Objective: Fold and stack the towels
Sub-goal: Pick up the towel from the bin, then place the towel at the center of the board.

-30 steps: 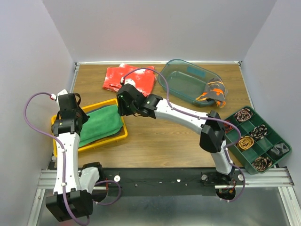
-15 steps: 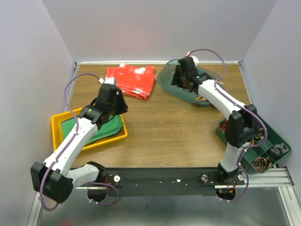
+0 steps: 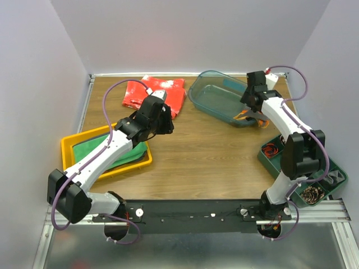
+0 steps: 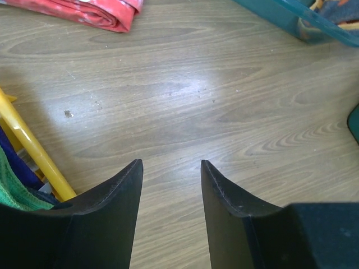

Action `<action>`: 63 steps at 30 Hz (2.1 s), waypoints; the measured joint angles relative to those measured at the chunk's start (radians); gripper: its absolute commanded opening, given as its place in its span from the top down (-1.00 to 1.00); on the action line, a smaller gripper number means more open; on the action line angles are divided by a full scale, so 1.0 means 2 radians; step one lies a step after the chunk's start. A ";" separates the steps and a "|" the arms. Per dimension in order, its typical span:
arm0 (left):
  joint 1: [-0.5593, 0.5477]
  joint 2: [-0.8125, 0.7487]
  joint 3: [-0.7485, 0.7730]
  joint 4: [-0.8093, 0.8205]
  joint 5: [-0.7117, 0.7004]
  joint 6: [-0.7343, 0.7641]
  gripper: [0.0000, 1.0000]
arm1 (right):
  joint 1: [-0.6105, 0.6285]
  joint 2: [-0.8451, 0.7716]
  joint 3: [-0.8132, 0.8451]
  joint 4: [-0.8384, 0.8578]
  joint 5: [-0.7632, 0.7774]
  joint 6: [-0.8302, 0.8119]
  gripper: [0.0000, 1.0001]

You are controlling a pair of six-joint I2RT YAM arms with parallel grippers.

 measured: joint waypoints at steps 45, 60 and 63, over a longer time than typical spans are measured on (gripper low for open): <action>0.000 -0.007 -0.006 0.012 0.018 0.047 -0.05 | -0.063 -0.010 -0.045 0.013 -0.019 0.004 0.99; 0.000 -0.010 -0.006 0.011 0.007 0.050 -0.04 | -0.047 -0.124 0.053 0.005 -0.125 0.008 0.99; 0.000 -0.015 -0.006 0.010 0.004 0.050 -0.05 | -0.013 -0.150 0.053 0.003 -0.143 0.011 0.99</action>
